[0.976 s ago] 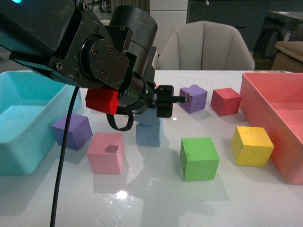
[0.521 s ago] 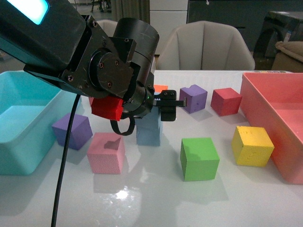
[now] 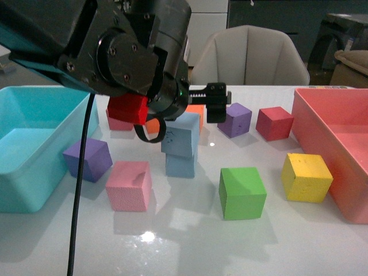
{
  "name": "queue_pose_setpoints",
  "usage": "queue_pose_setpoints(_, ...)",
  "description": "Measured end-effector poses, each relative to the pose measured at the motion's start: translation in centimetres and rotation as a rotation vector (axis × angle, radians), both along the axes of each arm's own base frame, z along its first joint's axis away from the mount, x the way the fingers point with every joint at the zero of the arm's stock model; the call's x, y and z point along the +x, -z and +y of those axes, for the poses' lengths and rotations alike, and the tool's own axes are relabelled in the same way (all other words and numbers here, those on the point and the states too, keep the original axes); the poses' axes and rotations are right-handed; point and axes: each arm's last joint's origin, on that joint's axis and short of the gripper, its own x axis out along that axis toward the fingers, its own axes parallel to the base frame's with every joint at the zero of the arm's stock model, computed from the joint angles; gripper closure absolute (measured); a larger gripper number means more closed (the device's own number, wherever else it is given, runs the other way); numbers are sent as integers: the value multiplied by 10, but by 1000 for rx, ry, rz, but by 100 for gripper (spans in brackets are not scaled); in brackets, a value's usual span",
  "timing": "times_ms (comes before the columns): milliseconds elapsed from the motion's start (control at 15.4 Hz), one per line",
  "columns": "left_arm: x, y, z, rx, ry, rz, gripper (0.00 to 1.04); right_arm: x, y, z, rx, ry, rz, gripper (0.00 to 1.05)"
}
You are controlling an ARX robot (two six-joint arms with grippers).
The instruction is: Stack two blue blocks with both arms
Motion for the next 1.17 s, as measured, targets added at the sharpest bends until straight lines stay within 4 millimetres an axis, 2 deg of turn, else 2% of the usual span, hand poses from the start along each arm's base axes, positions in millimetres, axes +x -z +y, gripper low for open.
queue_pose_setpoints(130,-4,-31,-4,-37,18,-102,7,0,0,0,0,0,0,6)
queue_pose_setpoints(195,-13,-45,-4,-65,35,-148,7,0,0,0,0,0,0,6)
queue_pose_setpoints(260,-26,-61,-6,-95,62,-200,7,0,0,0,0,0,0,6)
queue_pose_setpoints(455,-93,-128,3,-220,158,-393,7,0,0,0,0,0,0,6)
queue_pose_setpoints(586,-120,-152,20,-246,140,-464,7,0,0,0,0,0,0,6)
queue_pose_setpoints(651,-132,-158,31,-195,26,-543,14,0,0,0,0,0,0,6)
queue_pose_setpoints(716,-147,-156,51,-116,-93,-573,23,0,0,0,0,0,0,6)
queue_pose_setpoints(781,-167,-145,80,-48,-199,-587,34,0,0,0,0,0,0,6)
queue_pose_setpoints(911,-189,-130,115,-13,-266,-613,52,0,0,0,0,0,0,6)
queue_pose_setpoints(1041,-213,-93,141,20,-233,-577,79,0,0,0,0,0,0,6)
queue_pose_setpoints(1171,-228,-74,157,25,-230,-563,101,0,0,0,0,0,0,6)
